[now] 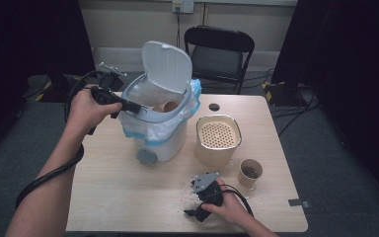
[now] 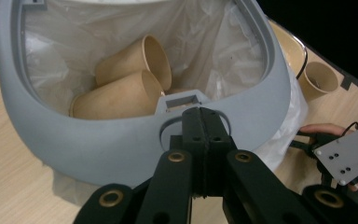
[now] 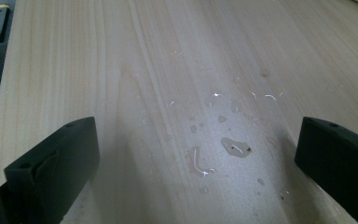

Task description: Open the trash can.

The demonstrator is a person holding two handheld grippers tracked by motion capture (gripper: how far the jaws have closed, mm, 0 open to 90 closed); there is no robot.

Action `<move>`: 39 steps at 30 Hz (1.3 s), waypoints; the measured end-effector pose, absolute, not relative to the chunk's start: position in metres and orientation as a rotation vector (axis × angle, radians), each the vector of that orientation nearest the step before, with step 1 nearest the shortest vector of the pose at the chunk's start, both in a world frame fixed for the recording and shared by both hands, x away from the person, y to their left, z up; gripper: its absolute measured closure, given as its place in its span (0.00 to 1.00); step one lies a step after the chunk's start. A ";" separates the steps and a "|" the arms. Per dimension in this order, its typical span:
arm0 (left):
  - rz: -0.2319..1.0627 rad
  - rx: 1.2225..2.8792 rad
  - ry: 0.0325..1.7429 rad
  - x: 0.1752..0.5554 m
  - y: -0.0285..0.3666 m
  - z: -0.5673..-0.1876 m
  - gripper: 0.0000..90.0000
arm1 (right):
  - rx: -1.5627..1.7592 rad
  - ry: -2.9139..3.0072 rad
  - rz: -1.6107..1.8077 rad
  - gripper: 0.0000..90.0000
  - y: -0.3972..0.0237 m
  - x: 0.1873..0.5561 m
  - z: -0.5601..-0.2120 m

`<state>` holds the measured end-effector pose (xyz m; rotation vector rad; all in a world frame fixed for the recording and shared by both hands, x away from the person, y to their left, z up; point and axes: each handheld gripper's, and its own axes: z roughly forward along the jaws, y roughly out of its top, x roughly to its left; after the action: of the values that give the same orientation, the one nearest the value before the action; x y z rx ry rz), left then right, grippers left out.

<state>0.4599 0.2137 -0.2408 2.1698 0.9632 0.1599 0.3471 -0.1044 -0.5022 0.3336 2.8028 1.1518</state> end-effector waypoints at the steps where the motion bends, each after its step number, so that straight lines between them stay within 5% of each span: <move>1: 0.166 2.169 0.962 0.460 0.214 -0.240 1.00 | 0.336 2.803 1.154 0.00 -0.104 0.347 -0.502; 39: 0.142 2.078 0.913 0.419 0.253 -0.279 0.58 | 0.336 2.799 1.154 0.00 -0.104 0.347 -0.502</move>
<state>0.4189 0.2531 -0.2791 2.0785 0.9131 0.1415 0.3472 -0.1042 -0.5022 0.3364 2.7988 1.1542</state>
